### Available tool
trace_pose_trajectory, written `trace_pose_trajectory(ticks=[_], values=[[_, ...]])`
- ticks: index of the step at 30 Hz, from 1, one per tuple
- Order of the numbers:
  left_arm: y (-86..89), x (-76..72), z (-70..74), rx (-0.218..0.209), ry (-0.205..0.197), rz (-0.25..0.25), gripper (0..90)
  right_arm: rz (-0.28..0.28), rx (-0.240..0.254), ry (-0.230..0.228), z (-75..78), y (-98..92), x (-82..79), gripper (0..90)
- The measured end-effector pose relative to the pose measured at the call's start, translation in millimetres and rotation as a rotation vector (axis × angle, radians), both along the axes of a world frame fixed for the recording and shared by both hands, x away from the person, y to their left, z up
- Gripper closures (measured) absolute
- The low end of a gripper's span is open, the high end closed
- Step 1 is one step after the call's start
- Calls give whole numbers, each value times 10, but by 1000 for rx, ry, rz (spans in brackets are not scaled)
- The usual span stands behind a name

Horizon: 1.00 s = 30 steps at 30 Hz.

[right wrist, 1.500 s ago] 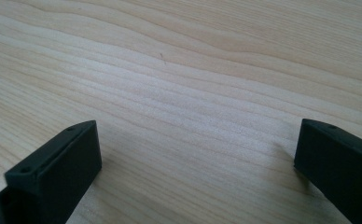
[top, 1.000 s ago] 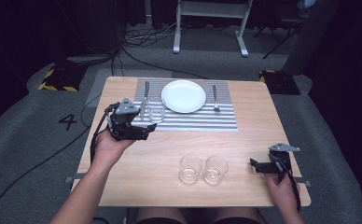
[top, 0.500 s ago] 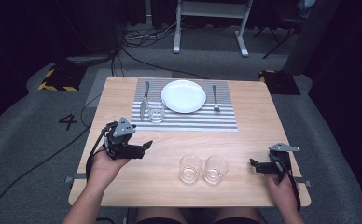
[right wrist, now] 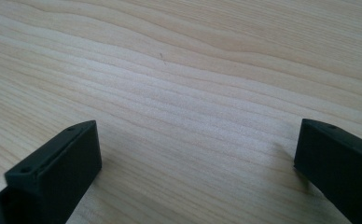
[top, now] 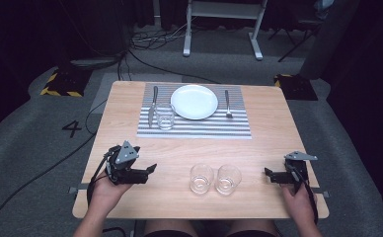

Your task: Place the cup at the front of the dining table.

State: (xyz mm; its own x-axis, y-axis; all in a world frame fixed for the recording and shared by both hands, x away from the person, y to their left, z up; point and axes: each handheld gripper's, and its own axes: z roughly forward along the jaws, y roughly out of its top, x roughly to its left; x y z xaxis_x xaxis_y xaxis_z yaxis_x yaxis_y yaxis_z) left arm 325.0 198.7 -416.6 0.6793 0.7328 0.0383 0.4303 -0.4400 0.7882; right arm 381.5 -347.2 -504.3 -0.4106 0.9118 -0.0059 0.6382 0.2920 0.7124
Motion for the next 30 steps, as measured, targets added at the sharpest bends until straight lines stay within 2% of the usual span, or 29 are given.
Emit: trace_pose_trajectory(ticks=[4,6,12,13,16,21,23,25,29,30], values=[[13,-44,-107,15,7,-2,192,0,0,0,0,0,0,5],[10,-72,-165,46,-2,-6,192,0,-1,0,0,-1,0,5],[-19,-119,-358,101,26,-43,192,1,0,0,0,0,0,5],[-18,-122,-382,104,41,-56,192,1,-1,0,0,0,0,5],[-9,-124,-471,97,78,-70,187,1,-1,0,0,-1,0,5],[38,-118,-649,64,132,-41,186,1,-1,0,0,0,0,5],[50,-117,-690,62,141,-33,184,1,-1,-1,0,-1,0,5],[46,-120,-726,66,157,-28,183,1,-1,-1,0,-1,0,5],[-10,-137,-803,111,169,-38,175,0,0,0,0,0,0,5],[-17,-142,-818,105,174,-40,169,1,-1,0,0,-1,0,5]])
